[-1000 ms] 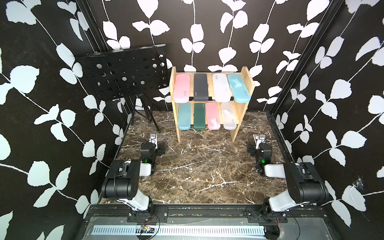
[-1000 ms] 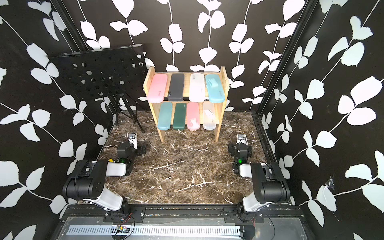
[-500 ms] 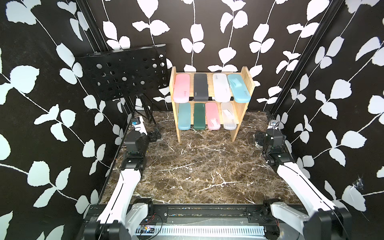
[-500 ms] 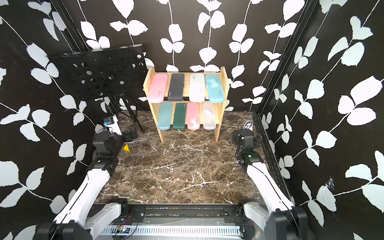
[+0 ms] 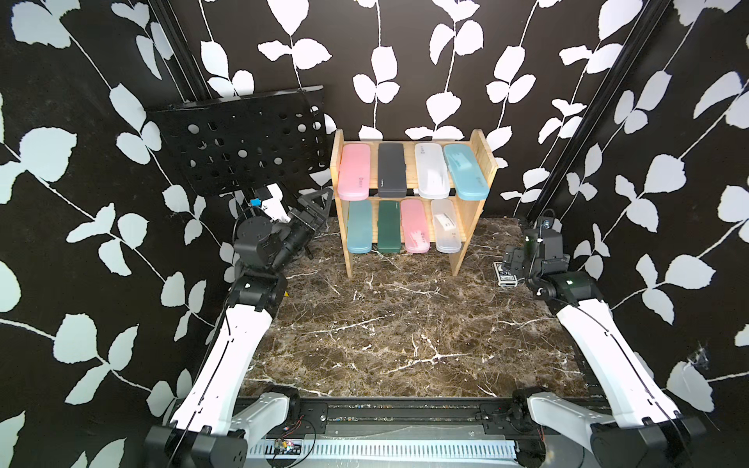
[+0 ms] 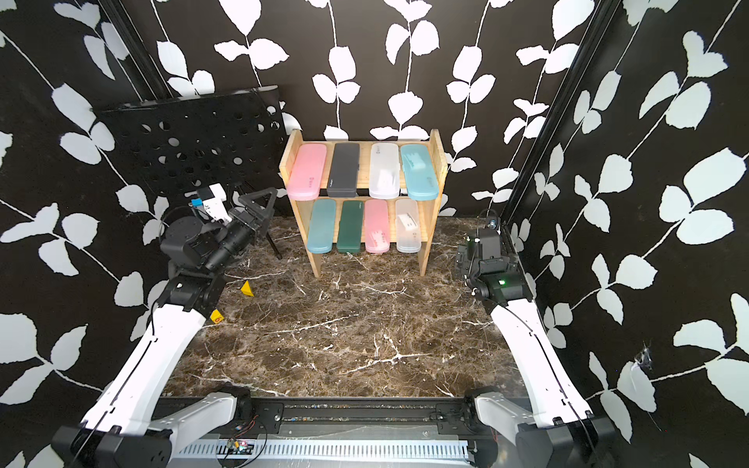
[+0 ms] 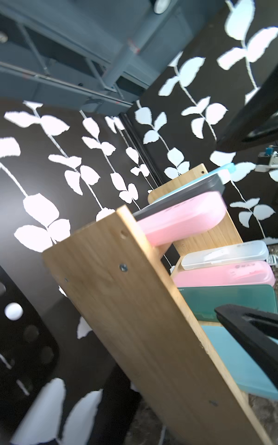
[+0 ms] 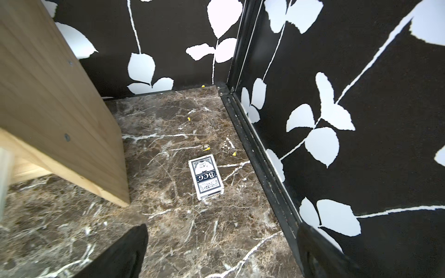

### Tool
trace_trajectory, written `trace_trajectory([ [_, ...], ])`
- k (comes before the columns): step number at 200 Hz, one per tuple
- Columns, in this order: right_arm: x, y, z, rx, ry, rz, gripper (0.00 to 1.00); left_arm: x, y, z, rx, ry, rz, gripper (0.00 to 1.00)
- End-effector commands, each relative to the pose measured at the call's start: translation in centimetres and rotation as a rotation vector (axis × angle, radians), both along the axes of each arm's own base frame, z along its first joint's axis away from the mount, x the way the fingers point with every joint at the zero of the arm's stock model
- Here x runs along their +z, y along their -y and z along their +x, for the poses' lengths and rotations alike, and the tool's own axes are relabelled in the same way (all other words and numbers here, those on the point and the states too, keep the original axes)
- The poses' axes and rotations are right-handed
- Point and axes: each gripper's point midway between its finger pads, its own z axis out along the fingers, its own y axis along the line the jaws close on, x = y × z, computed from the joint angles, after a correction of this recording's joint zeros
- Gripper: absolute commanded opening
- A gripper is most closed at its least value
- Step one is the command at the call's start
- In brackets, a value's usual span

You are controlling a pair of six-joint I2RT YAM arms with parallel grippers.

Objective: Remove the pencil cases from the shelf
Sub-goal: Pick up the pencil case from the shelf.

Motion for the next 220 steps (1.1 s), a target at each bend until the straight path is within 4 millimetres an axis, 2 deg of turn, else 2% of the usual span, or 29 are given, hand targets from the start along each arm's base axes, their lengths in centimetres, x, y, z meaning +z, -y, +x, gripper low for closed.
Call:
trace_trajectory([
  [1,0.8,-0.5,-0.6,0.015,-0.034,0.034,0.99,1.8,0.3,0.1,-0.025,-0.019,-0.106,0.97],
  [16,0.3,-0.7,-0.6,0.026,-0.062,0.037,0.99,1.9,1.0,0.8,-0.046,-0.037,-0.119,0.97],
  [20,1.4,-0.8,-0.4,0.029,-0.039,0.042,0.99,2.1,1.2,1.0,-0.054,-0.039,-0.124,0.97],
  [38,1.7,-1.0,-0.3,0.035,-0.037,0.05,0.98,2.4,2.2,1.6,-0.084,-0.047,-0.141,0.94],
  [74,1.8,-1.4,0.0,0.052,-0.046,0.066,0.97,2.6,4.6,1.6,-0.144,-0.061,-0.15,0.89],
  [89,1.5,-1.5,0.1,0.056,-0.057,0.067,0.96,2.0,5.4,1.5,-0.16,-0.078,-0.143,0.88],
  [118,1.3,-1.8,0.1,0.066,-0.063,0.075,0.96,1.2,5.7,1.9,-0.156,-0.096,-0.147,0.83],
  [161,2.3,-1.8,0.2,0.074,-0.055,0.066,0.95,2.1,6.0,2.9,-0.154,-0.085,-0.157,0.71],
  [173,2.5,-1.8,0.3,0.077,-0.058,0.063,0.95,2.4,6.0,3.1,-0.155,-0.08,-0.158,0.64],
  [192,2.7,-1.9,0.4,0.084,-0.06,0.063,0.95,2.7,6.2,3.4,-0.161,-0.078,-0.161,0.43],
  [220,2.7,-2.1,0.4,0.093,-0.065,0.066,0.94,2.5,6.0,3.1,-0.156,-0.083,-0.163,0.29],
])
